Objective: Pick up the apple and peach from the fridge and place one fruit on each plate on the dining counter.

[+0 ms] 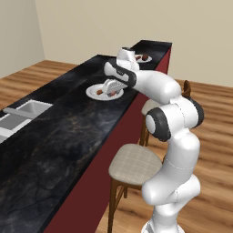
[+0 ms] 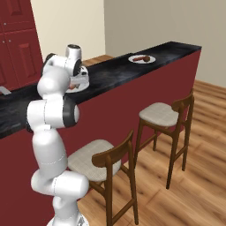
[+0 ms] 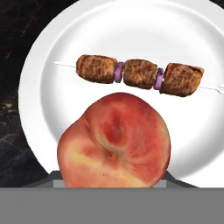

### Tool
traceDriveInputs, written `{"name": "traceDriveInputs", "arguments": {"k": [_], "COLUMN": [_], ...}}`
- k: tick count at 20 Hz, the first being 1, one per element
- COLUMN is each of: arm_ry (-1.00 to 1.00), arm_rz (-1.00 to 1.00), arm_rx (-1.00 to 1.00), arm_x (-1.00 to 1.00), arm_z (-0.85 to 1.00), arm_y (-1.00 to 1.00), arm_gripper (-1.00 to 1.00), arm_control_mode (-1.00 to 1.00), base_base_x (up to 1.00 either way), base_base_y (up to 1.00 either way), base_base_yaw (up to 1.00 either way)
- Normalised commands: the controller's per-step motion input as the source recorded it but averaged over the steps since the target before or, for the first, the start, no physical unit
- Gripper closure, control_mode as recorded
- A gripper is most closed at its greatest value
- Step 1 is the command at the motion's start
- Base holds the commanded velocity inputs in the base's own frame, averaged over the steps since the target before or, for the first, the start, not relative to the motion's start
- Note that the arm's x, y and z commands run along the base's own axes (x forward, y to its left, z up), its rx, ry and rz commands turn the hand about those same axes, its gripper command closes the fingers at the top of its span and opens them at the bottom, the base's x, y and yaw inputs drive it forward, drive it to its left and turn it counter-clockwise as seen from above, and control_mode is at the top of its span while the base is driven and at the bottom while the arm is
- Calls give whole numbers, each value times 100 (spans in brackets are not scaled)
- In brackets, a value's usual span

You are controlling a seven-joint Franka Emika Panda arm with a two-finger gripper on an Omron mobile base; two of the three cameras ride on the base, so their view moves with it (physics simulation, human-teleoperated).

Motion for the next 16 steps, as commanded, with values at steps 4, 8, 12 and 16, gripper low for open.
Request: {"name": "traceDriveInputs", "arguments": {"k": [4,8,12,16], "arm_ry": [6,3,9,-1], "arm_rz": [0,0,0,-4], "arm_rx": [-6,-2,0,7], "arm_x": [0,2,-5,-96], "arm_z": [18,22,24,30], "arm_y": [0,0,-4,-48], "arm_gripper": [-100,-100,-100,-100], "arm_control_mode": [-100,-100,-100,-100], "base_base_x": [0,0,0,0], "base_base_y": [0,0,0,0], "base_base_yaw": [0,0,0,0]}}
